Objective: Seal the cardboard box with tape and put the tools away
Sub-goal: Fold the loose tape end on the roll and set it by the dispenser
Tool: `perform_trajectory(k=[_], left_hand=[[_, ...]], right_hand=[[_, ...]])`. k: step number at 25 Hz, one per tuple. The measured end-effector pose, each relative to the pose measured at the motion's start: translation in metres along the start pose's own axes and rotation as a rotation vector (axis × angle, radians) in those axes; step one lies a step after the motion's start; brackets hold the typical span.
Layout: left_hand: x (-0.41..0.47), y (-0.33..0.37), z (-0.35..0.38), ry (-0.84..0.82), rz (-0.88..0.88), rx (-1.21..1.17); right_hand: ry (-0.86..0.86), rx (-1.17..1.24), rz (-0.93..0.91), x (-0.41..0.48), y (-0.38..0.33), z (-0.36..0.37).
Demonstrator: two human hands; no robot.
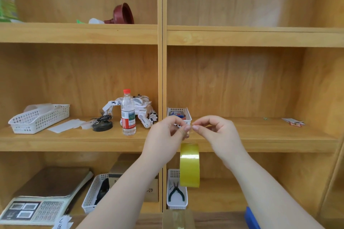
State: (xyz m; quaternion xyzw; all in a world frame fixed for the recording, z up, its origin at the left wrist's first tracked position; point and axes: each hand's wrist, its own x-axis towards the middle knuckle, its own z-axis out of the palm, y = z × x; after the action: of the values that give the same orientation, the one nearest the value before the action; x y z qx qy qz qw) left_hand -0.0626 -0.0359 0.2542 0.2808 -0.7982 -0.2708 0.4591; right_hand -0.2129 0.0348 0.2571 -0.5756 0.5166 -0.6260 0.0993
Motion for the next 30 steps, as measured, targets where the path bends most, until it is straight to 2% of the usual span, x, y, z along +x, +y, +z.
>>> perform_trajectory(k=[4,7,10,17,19,21,24,30], left_hand=[[0.007,-0.003,0.001,-0.048,0.044,0.072],[0.005,-0.009,0.000,0.033,0.038,-0.041],[0.004,-0.022,0.003,0.070,-0.146,-0.209],[-0.006,-0.039,0.022,-0.182,-0.665,-0.299],[-0.005,-0.042,0.024,-0.202,-0.819,-0.442],[-0.004,-0.044,0.021,-0.195,-0.906,-0.697],[-0.005,-0.043,0.013,-0.199,-0.930,-0.941],[-0.004,-0.034,0.006,-0.232,-0.874,-1.139]], right_hand=[[-0.049,-0.059,0.027,0.003,-0.002,0.004],[-0.036,-0.036,0.046,0.004,-0.002,0.008],[-0.007,-0.011,0.076,0.008,-0.001,0.010],[-0.054,-0.010,0.106,0.009,0.002,0.022],[-0.070,-0.026,0.094,0.009,0.002,0.027],[-0.093,-0.038,0.080,0.008,0.003,0.030],[-0.105,-0.052,0.076,0.010,0.004,0.032],[-0.103,-0.073,0.052,0.014,0.003,0.027]])
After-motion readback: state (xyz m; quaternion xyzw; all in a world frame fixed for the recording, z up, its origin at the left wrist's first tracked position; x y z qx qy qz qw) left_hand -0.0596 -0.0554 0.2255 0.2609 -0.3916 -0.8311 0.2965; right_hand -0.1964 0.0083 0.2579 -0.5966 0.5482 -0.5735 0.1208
